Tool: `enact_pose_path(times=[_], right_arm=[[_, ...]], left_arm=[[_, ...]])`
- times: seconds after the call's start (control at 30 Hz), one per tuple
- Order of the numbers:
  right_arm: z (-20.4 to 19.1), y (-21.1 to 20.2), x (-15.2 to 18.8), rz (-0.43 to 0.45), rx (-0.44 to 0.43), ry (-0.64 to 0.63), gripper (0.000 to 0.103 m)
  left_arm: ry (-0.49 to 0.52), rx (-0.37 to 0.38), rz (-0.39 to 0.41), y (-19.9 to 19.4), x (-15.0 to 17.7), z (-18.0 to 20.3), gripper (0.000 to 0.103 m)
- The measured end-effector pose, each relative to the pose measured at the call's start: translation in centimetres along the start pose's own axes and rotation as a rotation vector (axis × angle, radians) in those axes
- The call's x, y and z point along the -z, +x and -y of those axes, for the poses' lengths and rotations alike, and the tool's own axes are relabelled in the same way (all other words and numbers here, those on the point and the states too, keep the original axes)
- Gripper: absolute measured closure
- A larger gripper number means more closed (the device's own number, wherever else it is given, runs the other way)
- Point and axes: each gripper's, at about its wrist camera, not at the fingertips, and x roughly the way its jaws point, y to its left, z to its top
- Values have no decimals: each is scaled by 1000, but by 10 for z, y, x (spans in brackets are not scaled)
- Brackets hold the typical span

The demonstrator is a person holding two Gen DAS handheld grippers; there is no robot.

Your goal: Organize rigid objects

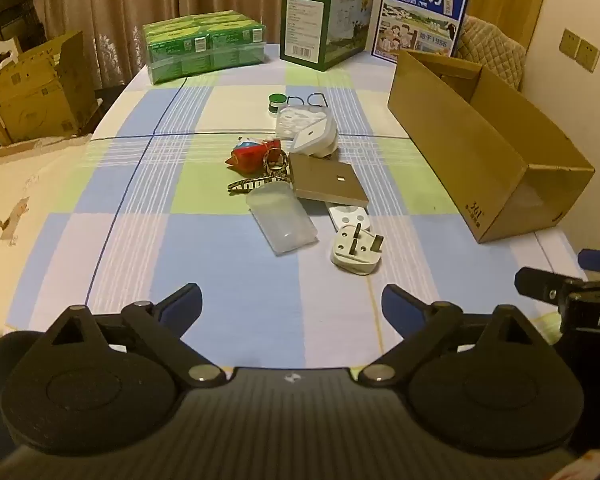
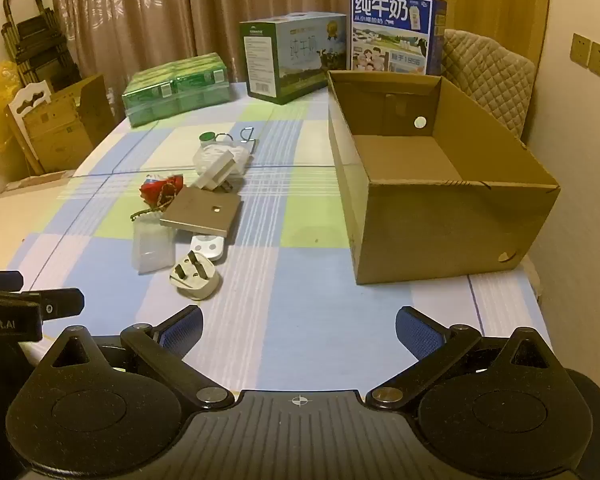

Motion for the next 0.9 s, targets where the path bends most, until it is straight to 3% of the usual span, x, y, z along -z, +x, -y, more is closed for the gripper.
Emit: enact_pose_path(times=[0.13,0.27,0.9], right_arm=[[1,0,0,4,6,-6,3],[3,0,-1,7,5,-8,3],[-1,-2,-1,11,2,-7,3]], left_arm=[[22,3,-2,0,0,7,10],[-18,35,10,-1,1,0,10],[-9,41,7,-2,-1,1,10]])
